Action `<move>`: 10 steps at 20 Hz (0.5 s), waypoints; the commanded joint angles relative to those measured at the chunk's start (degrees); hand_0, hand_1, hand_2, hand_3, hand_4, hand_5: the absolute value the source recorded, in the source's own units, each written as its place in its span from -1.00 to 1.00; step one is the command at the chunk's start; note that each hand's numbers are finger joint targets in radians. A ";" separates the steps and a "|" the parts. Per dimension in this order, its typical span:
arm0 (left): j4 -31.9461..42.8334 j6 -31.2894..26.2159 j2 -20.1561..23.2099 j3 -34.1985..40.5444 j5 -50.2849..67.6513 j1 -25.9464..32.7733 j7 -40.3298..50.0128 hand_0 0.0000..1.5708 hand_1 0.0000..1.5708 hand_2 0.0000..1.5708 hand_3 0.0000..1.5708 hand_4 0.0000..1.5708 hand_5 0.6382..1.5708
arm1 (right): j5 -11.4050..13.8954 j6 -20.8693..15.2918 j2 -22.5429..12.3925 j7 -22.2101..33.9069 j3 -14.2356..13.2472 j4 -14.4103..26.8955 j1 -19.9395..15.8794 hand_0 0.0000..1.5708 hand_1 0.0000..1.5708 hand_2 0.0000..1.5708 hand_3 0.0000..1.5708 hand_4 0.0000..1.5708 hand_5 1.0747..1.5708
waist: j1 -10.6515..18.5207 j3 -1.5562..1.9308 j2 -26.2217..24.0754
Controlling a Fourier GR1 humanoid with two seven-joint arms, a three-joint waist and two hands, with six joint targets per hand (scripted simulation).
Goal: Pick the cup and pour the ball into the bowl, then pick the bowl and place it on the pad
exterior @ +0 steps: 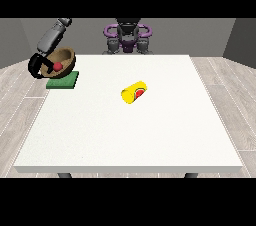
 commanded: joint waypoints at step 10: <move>-3.40 -1.10 1.91 2.47 3.05 2.36 0.38 -1.00 -1.00 -1.00 -1.00 -1.00 0.88 | -3.19 -1.83 -9.13 1.29 -6.05 5.49 -1.77 -0.13 -0.13 -0.29 0.21 -1.00 0.84 | 1.71 -0.02 3.34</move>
